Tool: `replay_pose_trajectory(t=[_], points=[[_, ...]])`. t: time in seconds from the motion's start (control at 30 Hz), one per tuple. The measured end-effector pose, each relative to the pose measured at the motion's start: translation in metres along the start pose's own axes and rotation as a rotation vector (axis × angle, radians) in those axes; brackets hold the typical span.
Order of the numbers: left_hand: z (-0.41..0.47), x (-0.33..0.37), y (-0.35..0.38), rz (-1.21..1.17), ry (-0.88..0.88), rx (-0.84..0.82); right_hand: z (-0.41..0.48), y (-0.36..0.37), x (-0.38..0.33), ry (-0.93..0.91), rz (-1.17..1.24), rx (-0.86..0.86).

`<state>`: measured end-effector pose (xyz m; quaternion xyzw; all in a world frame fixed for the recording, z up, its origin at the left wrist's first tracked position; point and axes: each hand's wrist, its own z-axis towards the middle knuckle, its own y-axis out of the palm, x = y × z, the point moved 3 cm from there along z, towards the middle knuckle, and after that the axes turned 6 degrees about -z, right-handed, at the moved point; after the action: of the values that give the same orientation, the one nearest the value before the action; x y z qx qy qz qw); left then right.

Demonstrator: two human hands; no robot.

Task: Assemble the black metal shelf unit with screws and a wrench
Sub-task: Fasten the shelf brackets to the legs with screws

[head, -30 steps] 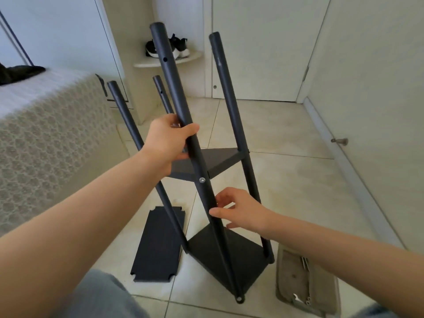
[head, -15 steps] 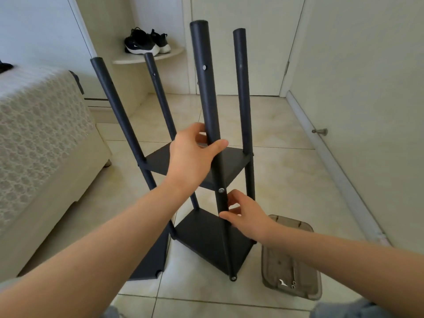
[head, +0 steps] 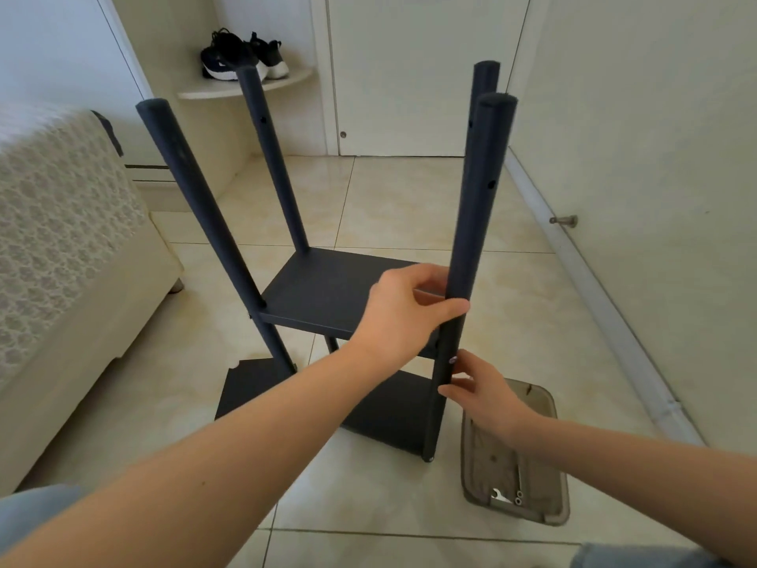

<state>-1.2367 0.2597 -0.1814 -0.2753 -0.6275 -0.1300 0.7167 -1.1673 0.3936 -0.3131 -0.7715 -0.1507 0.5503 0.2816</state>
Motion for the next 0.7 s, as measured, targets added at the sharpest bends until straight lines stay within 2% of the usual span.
replay_pose_trajectory(t=[0.17,0.3,0.4,0.57,0.7], points=[[0.004,-0.01,0.012,0.053,-0.011,-0.062,0.0,-0.003,0.018,0.052,0.008,-0.006],[0.004,-0.019,-0.005,0.127,-0.045,0.009,0.004,-0.014,0.023,0.112,0.013,0.031],[0.002,-0.035,-0.034,0.187,-0.156,0.07,0.005,-0.023,0.016,0.141,-0.033,0.04],[-0.015,-0.067,-0.094,0.243,-0.404,0.245,0.0,-0.036,-0.005,0.139,-0.049,0.107],[-0.023,-0.08,-0.136,0.269,-0.466,0.461,-0.008,-0.05,-0.022,0.133,-0.048,0.166]])
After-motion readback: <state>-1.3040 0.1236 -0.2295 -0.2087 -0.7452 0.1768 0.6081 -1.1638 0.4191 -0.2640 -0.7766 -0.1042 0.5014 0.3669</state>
